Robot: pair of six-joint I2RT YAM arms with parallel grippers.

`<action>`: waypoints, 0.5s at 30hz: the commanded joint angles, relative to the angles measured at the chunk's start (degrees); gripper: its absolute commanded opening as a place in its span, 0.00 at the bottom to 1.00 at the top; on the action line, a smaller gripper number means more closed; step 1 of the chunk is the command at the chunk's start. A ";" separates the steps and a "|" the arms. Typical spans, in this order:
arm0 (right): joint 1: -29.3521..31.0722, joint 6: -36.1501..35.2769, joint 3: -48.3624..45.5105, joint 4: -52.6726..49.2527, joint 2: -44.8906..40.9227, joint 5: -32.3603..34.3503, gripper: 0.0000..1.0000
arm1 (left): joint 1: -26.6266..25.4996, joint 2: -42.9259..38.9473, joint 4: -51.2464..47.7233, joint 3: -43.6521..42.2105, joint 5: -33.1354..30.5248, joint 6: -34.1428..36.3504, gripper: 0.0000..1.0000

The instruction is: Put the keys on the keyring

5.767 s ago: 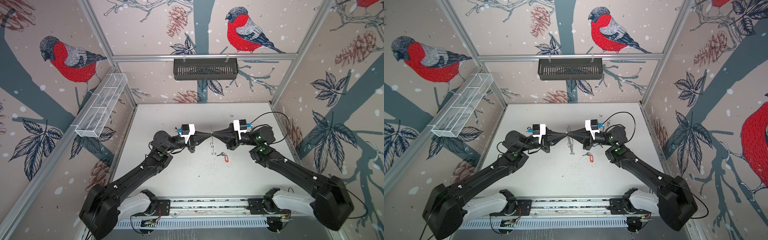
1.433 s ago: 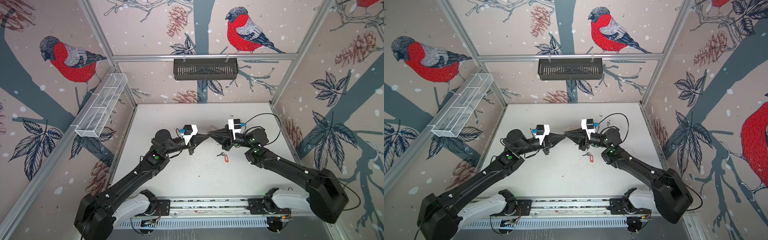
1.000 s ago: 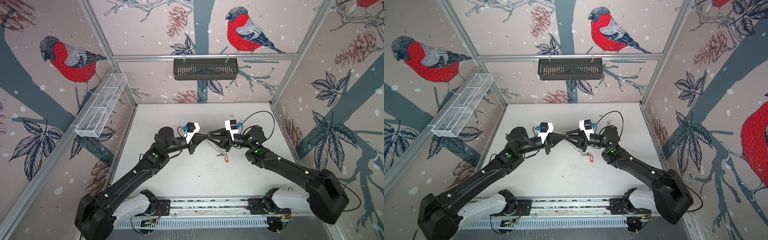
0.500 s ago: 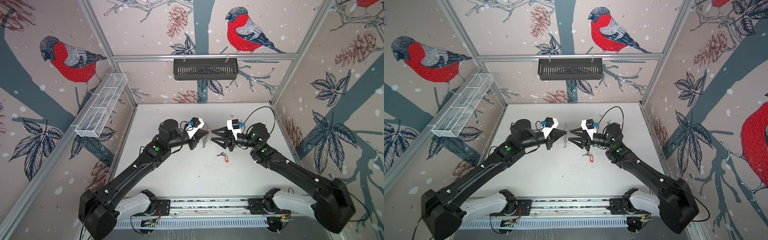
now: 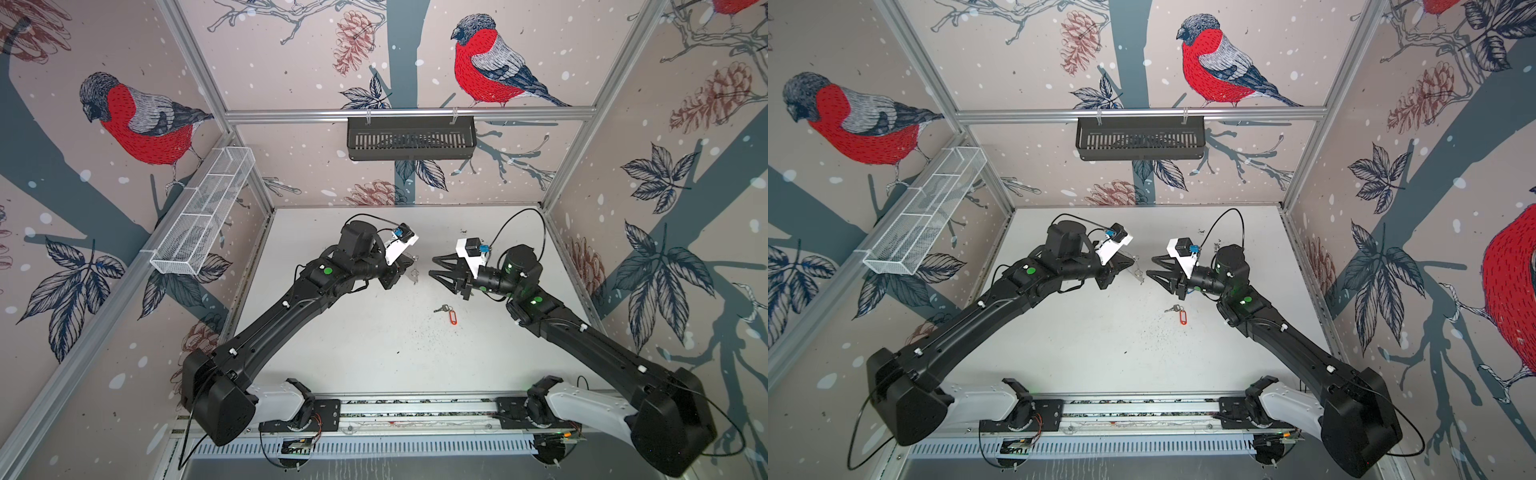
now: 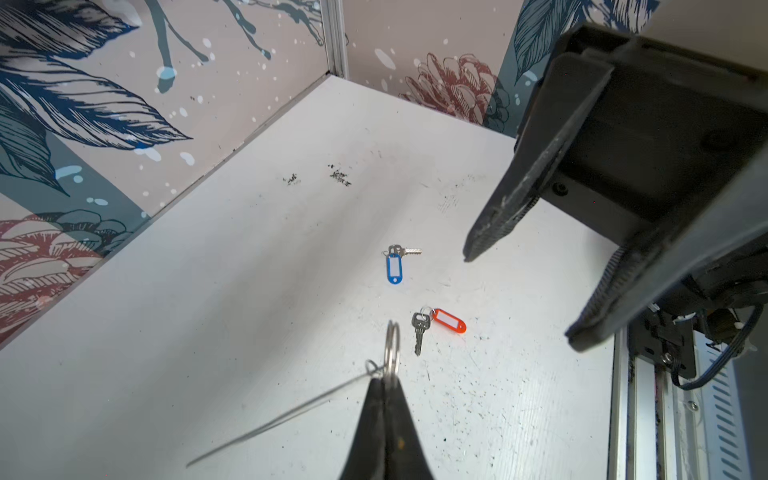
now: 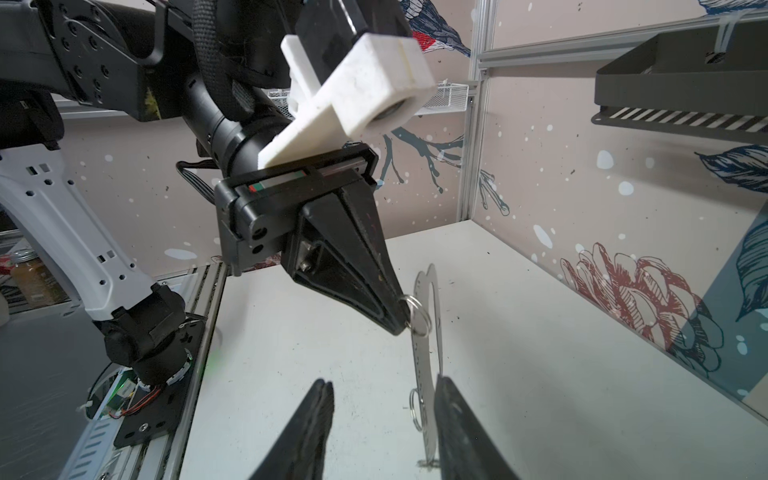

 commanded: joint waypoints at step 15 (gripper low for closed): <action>-0.56 -4.66 3.90 0.99 9.72 -9.84 0.36 | -2.00 4.78 -18.77 8.76 2.36 5.10 0.00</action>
